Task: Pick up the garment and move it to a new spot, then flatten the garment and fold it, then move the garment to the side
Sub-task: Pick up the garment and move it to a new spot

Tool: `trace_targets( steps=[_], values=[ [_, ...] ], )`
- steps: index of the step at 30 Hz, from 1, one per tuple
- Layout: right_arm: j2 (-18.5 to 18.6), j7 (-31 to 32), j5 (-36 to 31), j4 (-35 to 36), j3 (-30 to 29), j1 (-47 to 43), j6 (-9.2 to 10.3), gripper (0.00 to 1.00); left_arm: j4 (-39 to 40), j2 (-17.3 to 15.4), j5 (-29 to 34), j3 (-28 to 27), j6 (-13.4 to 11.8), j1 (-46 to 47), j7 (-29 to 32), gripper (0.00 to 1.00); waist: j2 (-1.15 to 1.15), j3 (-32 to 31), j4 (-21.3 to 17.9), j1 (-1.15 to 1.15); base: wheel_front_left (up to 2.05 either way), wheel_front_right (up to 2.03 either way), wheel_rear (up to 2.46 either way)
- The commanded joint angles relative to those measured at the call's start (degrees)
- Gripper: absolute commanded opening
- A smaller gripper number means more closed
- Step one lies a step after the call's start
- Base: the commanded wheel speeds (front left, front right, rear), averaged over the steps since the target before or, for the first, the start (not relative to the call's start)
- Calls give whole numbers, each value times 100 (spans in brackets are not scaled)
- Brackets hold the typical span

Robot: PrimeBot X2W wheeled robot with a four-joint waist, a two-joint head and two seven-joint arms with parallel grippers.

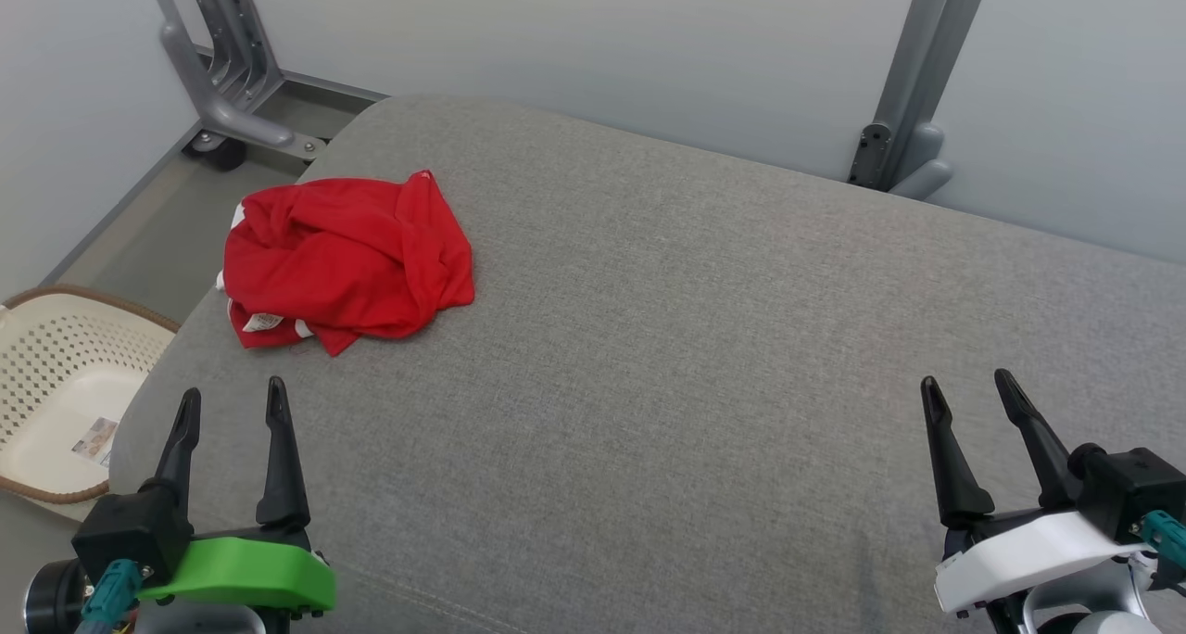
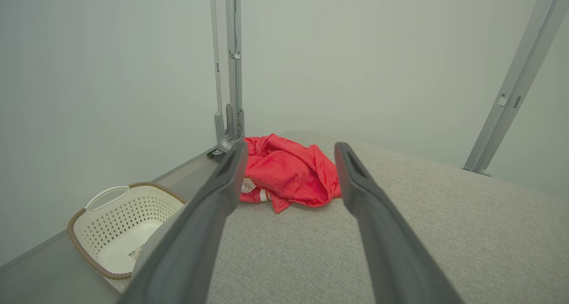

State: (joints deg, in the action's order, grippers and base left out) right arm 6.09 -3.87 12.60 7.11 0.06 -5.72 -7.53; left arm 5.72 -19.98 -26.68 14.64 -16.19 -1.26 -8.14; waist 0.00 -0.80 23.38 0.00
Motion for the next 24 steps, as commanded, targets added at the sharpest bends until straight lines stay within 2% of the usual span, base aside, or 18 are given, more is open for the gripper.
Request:
trace_targets(
  steps=[1, 14, 20, 24],
  values=[
    [7, -27, 32, -24, 1, 27, 8, 100, 32, -39, -26, -1, 17, 114, -28, 100, 0, 34, 96, 0, 0, 0, 0],
    [65, 30, 46, 87, -34, 122, 8, 100, 98, -22, 62, 89, 150, 477, -222, 100, 0, 262, 66, 0, 0, 0, 0],
    [231, 188, 15, 294, 71, 384, 8, 100, -152, 130, -20, -30, 296, 1358, -423, 100, 0, 772, -134, 0, 0, 0, 0],
    [390, 321, 10, 463, 197, 644, 8, 100, -784, 206, -109, -118, 512, 2180, -506, 100, 0, 1248, -412, 0, 0, 0, 0]
  ],
)
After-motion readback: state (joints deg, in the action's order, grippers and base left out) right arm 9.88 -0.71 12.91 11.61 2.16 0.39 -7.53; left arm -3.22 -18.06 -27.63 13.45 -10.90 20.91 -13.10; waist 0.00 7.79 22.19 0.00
